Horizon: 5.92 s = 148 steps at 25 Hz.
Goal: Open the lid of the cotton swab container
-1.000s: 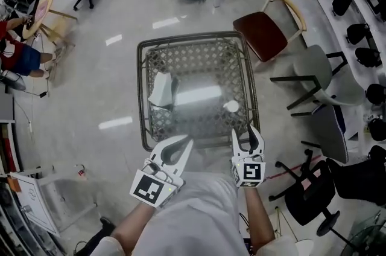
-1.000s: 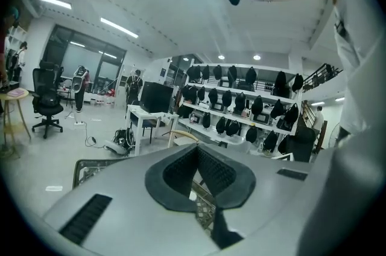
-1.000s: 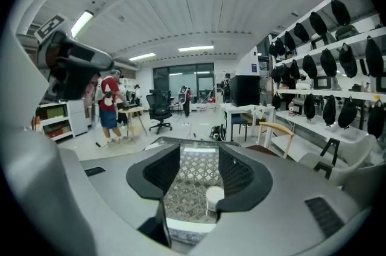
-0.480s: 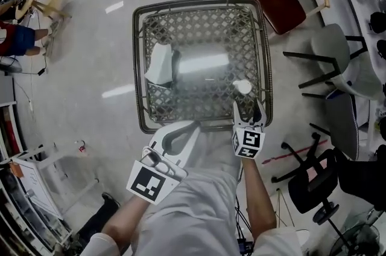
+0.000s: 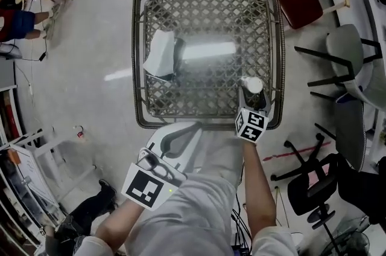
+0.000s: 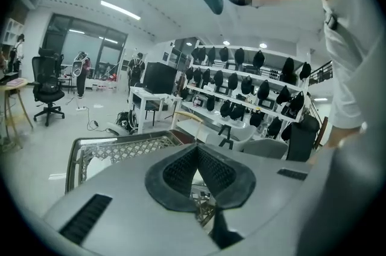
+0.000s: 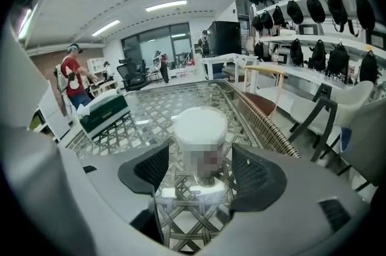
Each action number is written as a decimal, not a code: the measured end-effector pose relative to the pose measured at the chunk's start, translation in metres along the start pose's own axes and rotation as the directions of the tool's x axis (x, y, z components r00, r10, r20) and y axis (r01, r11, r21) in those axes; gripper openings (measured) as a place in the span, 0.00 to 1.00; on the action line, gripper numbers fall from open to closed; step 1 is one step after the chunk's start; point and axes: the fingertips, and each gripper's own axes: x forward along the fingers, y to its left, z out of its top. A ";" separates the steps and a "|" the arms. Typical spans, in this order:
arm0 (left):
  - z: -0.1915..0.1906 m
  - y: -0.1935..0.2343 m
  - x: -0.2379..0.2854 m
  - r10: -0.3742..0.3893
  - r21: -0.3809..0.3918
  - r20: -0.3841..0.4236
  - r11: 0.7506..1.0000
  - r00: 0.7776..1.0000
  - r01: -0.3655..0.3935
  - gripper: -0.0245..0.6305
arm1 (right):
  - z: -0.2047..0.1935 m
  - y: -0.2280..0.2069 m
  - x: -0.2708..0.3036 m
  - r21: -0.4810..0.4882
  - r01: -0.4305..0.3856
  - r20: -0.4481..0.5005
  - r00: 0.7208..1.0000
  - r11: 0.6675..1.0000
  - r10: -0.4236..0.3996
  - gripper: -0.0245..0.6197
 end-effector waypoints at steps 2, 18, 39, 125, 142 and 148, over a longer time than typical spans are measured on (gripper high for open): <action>-0.005 0.000 0.001 0.000 -0.002 -0.008 1.000 1.000 0.000 0.04 | -0.002 -0.001 0.007 0.005 0.007 -0.005 1.000 1.000 -0.007 0.49; -0.006 -0.003 -0.001 0.002 -0.002 -0.010 1.000 1.000 -0.002 0.04 | 0.009 0.001 0.005 -0.048 -0.001 -0.001 1.000 0.999 0.001 0.41; 0.059 -0.013 -0.052 0.003 0.029 0.146 1.000 0.989 -0.007 0.04 | 0.145 0.069 -0.158 -0.219 -0.179 0.106 0.973 0.959 0.206 0.40; 0.128 -0.094 -0.071 -0.335 0.303 0.058 0.903 0.940 0.303 0.44 | 0.231 0.203 -0.309 -0.553 -0.269 0.127 0.908 0.788 0.399 0.40; 0.158 -0.093 -0.083 -0.464 0.106 0.179 0.886 0.868 0.452 0.44 | 0.240 0.195 -0.315 -0.610 -0.267 0.188 0.866 0.746 0.463 0.38; 0.177 -0.064 -0.091 -0.363 0.119 0.275 0.932 0.890 0.343 0.43 | 0.227 0.190 -0.314 -0.581 -0.282 0.185 0.867 0.763 0.462 0.38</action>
